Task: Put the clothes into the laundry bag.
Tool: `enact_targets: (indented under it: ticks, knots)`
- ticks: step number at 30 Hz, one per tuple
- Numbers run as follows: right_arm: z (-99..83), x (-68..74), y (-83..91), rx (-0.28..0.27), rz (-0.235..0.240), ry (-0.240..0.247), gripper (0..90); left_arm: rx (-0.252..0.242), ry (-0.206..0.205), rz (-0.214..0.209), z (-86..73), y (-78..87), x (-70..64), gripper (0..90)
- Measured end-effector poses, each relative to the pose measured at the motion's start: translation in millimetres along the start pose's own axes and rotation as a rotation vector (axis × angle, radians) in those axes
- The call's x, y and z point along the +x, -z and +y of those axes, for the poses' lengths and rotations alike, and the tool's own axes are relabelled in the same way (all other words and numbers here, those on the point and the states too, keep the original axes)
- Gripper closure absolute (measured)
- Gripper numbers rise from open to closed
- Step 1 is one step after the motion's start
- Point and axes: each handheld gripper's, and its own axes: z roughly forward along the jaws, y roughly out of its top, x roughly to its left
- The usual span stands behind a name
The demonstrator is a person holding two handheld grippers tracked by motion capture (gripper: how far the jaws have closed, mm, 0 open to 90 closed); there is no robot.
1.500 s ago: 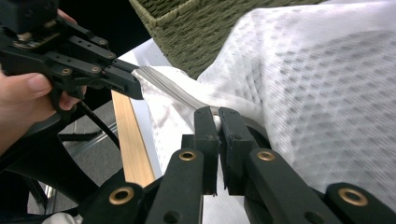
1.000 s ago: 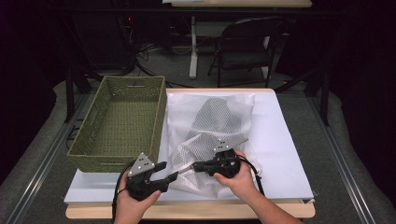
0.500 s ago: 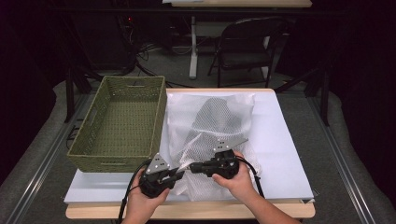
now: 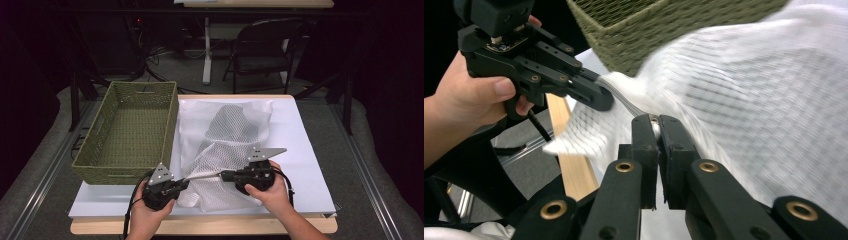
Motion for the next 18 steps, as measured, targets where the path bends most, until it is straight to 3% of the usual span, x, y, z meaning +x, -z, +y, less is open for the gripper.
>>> enact_targets:
  ticks: [3,5,6,7,8,9,10,11,12,14,18]
  knots:
    - [-4.4,-4.8,17.0,-0.011,-0.031,-0.012,87.0,0.001,0.014,0.010,-1.2,0.7,4.0,85.8]
    - [-7.5,-8.8,27.5,-0.027,-0.044,-0.021,86.9,-0.006,0.027,-0.006,-1.4,0.0,5.5,85.7]
    - [-8.9,-10.2,32.0,-0.029,-0.050,-0.029,86.9,0.002,0.022,0.007,-0.9,-0.7,4.9,85.7]
    - [-10.3,-10.9,36.5,-0.033,-0.063,-0.033,90.0,0.021,0.009,0.076,-1.3,-1.1,4.4,85.8]
    - [-11.4,-11.5,43.0,-0.047,-0.111,-0.022,90.0,0.027,0.004,0.098,-2.5,-1.0,6.5,85.9]
    - [-11.5,-14.4,48.7,-0.060,-0.116,-0.024,90.0,0.013,0.052,0.091,-5.2,0.4,12.0,85.8]
    - [-11.8,-17.5,58.9,-0.101,-0.095,-0.073,90.0,-0.019,0.097,0.047,-6.8,3.4,15.8,85.7]
    - [-11.3,-18.6,66.1,-0.120,-0.090,-0.083,90.0,-0.035,0.117,0.018,-6.3,6.1,15.8,85.5]
    - [-11.0,-18.3,70.3,-0.127,-0.096,-0.085,90.0,-0.030,0.099,0.024,-4.8,6.8,14.4,85.4]
    - [-12.8,-17.5,66.1,-0.103,-0.089,-0.082,90.0,-0.025,0.085,0.015,-2.5,5.6,11.1,84.5]
    - [-22.9,-14.5,39.2,-0.016,-0.070,-0.060,90.0,-0.020,0.066,0.021,-1.4,0.3,5.9,78.5]
